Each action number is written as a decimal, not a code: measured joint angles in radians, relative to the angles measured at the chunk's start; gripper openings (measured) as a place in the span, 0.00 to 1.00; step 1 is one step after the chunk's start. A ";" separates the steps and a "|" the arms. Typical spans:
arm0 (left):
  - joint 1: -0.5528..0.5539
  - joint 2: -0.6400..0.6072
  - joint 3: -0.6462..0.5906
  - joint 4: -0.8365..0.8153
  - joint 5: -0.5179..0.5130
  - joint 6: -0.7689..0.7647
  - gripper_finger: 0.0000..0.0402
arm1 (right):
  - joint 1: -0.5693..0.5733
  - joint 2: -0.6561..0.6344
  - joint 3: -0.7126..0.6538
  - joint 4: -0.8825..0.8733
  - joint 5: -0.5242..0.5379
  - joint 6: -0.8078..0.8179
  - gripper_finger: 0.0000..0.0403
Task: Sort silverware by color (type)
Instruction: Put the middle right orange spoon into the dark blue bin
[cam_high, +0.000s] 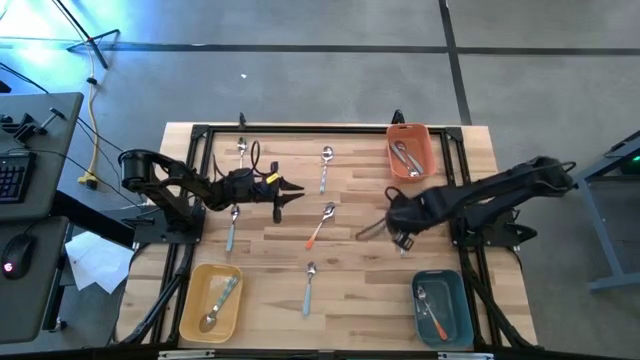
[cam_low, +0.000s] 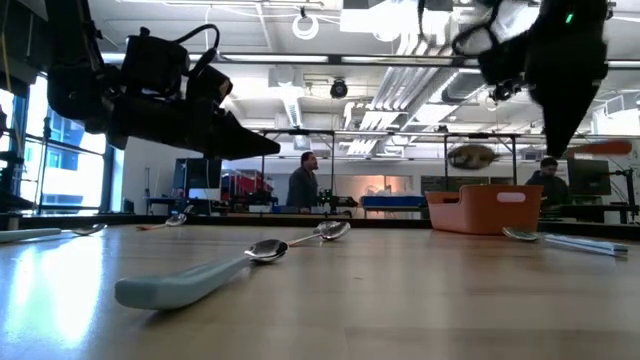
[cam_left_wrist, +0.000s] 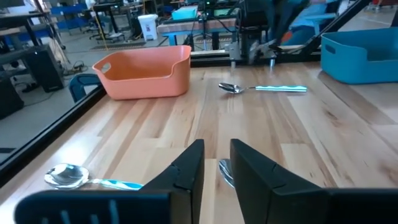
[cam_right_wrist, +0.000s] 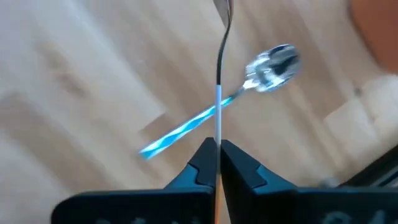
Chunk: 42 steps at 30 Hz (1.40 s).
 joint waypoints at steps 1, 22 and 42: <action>-0.001 0.000 0.000 0.000 0.000 0.000 0.16 | 0.035 0.000 0.023 -0.012 -0.002 0.043 0.00; 0.000 0.000 0.000 0.000 0.000 -0.008 0.14 | 0.746 0.008 0.122 0.146 -0.048 1.135 0.00; 0.000 0.000 0.000 -0.001 0.000 -0.007 0.14 | 0.878 0.174 0.121 0.199 -0.169 1.385 0.00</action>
